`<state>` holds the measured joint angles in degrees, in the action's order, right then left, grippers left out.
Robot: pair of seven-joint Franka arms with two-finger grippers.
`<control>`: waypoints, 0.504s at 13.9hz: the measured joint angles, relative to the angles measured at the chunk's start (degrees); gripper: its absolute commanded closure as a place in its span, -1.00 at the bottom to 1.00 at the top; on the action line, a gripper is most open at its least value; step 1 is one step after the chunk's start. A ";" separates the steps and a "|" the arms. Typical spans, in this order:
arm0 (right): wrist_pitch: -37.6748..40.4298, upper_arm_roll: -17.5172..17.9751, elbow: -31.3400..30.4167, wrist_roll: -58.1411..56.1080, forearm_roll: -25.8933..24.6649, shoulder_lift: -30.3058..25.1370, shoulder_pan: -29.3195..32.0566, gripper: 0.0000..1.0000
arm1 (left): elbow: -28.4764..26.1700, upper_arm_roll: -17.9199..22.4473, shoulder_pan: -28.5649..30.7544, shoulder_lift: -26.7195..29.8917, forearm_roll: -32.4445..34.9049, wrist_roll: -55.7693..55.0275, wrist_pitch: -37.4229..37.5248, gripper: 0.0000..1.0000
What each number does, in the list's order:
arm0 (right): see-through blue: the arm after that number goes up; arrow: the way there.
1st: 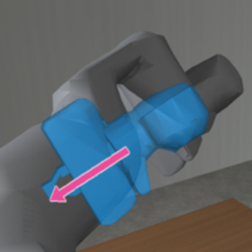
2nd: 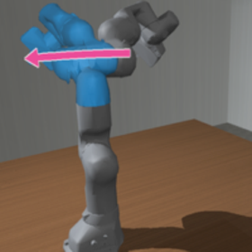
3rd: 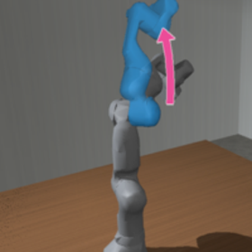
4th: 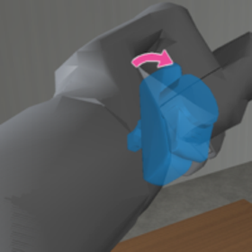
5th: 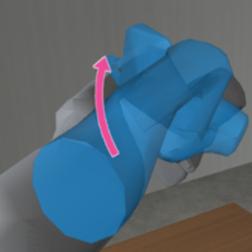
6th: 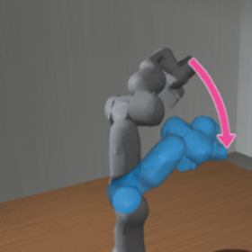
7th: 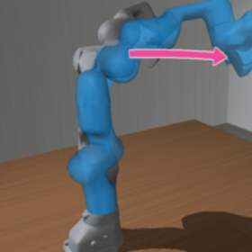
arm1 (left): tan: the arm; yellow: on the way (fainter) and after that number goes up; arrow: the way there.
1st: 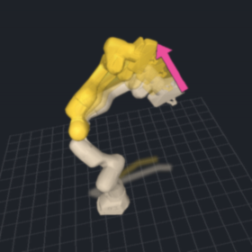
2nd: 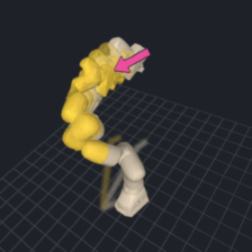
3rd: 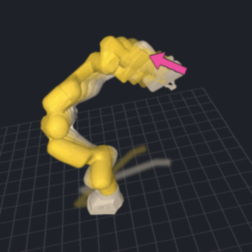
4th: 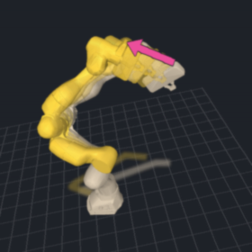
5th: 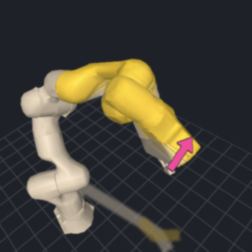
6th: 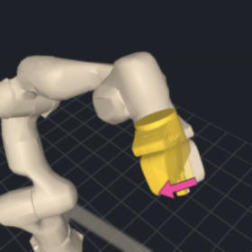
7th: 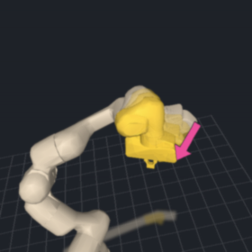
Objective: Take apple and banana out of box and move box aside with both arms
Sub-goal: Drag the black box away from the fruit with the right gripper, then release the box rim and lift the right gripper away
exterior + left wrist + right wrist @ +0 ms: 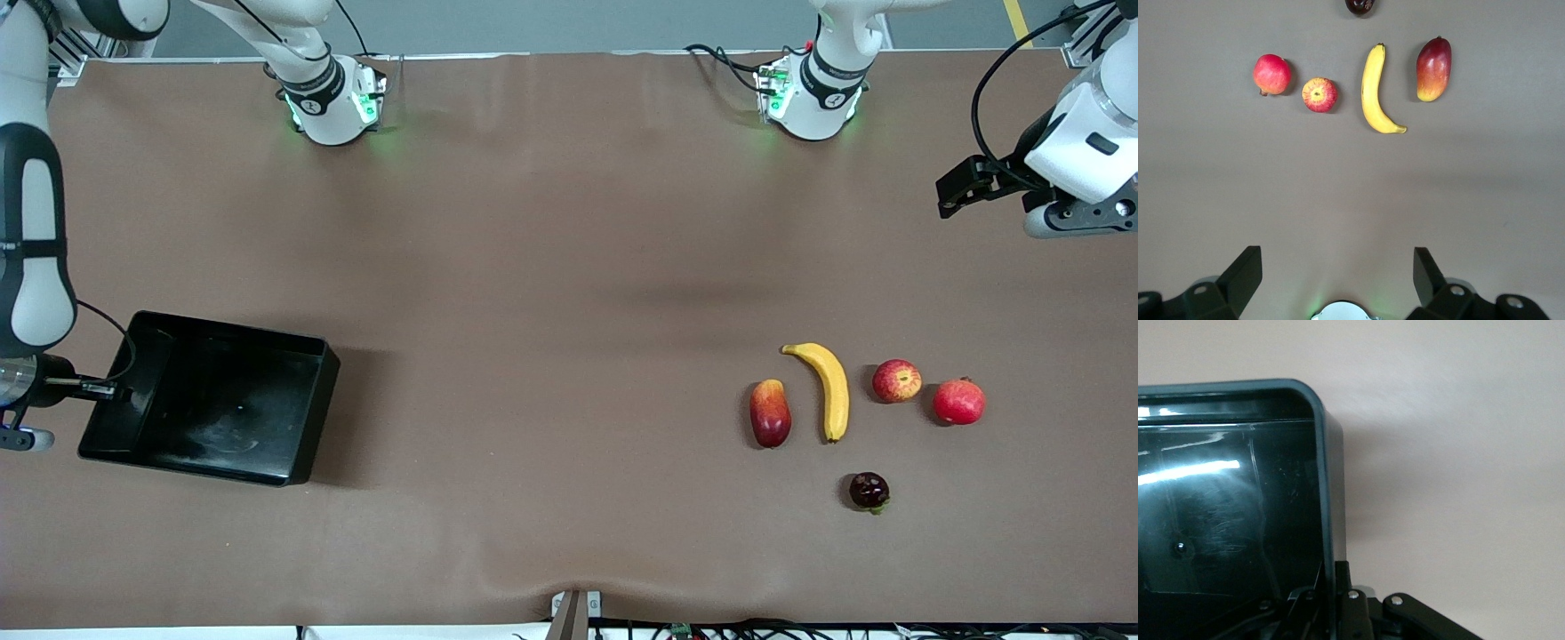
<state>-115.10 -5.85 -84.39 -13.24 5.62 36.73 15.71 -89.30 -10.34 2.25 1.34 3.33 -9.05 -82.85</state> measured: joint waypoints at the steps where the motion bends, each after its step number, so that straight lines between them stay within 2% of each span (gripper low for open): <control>1: -0.67 0.01 -0.09 -1.76 0.01 1.21 1.06 1.00 | 0.00 0.00 0.00 0.00 0.00 0.00 0.00 -1.00; 5: -2.43 0.16 -0.14 -6.42 0.11 3.58 2.26 1.00 | 0.04 0.02 0.01 0.02 0.00 -0.01 -0.01 -1.00; 6: -3.18 0.26 -0.27 -7.10 0.38 3.74 2.27 0.25 | 0.04 0.03 0.01 0.02 0.00 -0.02 -0.01 -1.00; 7: -4.22 0.27 -0.53 -8.32 1.00 3.96 2.33 -0.83 | 0.03 0.03 0.01 0.02 0.00 -0.02 -0.01 -1.00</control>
<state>-119.33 -5.58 -84.93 -21.56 6.63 40.69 18.04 -89.27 -10.30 2.26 1.37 3.33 -9.07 -82.86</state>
